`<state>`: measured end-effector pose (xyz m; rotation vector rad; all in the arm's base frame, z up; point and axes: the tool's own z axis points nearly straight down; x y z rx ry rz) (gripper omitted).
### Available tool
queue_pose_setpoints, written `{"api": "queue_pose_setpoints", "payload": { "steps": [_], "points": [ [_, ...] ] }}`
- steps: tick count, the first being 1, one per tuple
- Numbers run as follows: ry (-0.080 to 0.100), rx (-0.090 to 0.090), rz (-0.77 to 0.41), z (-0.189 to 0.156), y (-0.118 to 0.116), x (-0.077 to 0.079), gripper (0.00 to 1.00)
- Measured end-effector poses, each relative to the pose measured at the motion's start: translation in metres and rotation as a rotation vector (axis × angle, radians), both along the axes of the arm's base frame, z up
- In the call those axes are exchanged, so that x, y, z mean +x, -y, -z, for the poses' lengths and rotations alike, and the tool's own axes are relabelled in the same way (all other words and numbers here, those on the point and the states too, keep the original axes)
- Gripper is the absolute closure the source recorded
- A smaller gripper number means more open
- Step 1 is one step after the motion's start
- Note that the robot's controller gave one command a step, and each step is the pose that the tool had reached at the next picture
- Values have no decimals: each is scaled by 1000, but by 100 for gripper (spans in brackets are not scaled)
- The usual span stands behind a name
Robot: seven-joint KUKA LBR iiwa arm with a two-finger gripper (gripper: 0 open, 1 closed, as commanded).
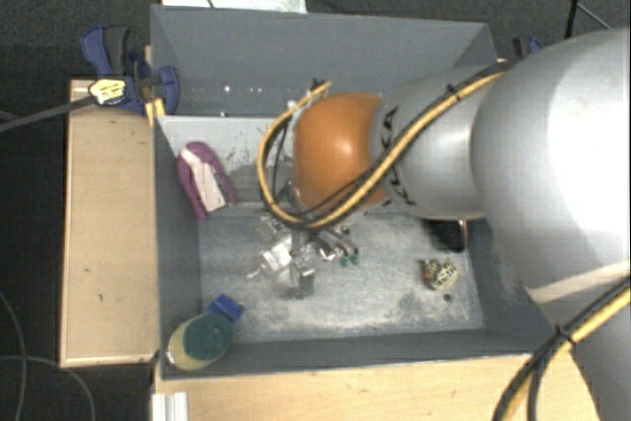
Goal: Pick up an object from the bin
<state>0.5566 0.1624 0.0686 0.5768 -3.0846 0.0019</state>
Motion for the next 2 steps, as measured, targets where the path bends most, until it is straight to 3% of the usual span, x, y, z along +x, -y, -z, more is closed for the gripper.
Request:
{"api": "queue_pose_setpoints", "payload": {
  "steps": [1, 2],
  "points": [
    [6, 4, 0, -4, -2, 1, 100],
    [14, 5, 9, -172, 22, -20, 100]
  ]
}}
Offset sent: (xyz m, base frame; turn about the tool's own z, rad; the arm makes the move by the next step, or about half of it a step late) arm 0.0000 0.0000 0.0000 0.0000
